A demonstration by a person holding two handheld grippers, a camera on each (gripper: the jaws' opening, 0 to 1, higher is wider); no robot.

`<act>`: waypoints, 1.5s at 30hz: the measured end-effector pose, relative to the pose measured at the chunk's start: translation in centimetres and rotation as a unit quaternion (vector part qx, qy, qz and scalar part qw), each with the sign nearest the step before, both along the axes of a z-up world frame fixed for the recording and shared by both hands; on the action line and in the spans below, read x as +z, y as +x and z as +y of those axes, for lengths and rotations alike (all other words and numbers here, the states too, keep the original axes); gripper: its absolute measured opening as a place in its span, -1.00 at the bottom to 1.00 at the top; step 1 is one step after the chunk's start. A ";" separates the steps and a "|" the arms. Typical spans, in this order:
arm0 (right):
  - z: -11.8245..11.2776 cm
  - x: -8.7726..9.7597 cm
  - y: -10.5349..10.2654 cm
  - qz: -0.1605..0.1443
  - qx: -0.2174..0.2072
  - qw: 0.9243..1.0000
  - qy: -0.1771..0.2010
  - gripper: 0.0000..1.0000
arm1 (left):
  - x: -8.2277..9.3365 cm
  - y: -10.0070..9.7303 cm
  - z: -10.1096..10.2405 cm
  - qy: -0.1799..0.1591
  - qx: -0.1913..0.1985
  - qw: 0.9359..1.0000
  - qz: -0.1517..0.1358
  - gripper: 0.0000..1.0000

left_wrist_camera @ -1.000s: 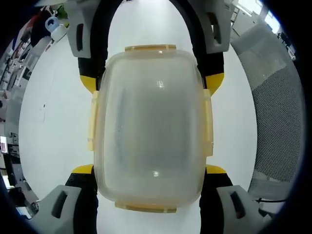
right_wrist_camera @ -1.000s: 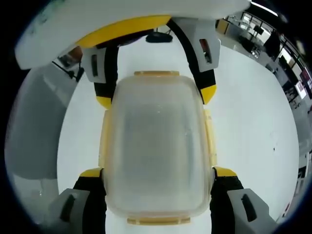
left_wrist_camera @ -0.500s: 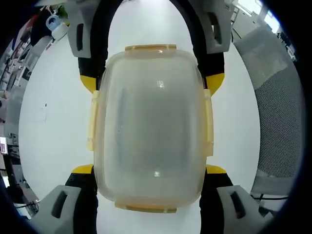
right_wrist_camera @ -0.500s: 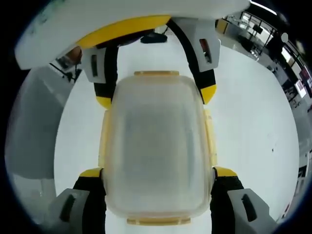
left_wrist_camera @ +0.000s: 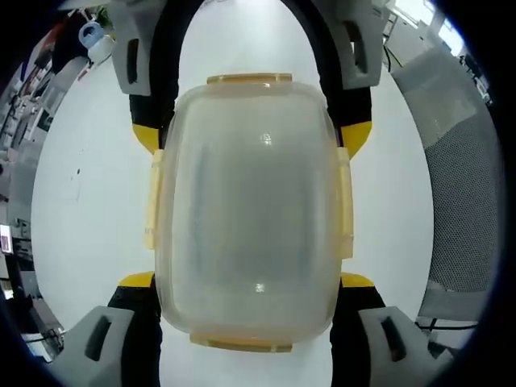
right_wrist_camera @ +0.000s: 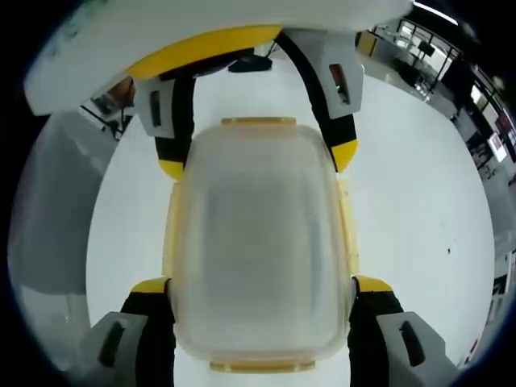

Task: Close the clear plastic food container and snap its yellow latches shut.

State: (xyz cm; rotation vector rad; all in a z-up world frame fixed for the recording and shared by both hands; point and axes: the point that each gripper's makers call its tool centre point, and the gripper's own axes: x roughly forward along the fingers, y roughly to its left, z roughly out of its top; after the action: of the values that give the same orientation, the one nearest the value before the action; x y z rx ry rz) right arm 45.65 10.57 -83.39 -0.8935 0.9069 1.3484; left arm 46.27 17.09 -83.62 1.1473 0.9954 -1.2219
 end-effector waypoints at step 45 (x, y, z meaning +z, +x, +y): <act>1.2 1.6 0.0 -0.019 -0.039 0.994 0.097 1.00 | 0.5 0.3 0.6 -0.022 0.004 1.000 -0.018 0.99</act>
State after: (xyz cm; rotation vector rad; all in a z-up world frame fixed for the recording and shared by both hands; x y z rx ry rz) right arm 45.70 11.73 -81.79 -0.7246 0.7601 1.3222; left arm 46.57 17.68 -83.14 1.1255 0.9400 -1.2067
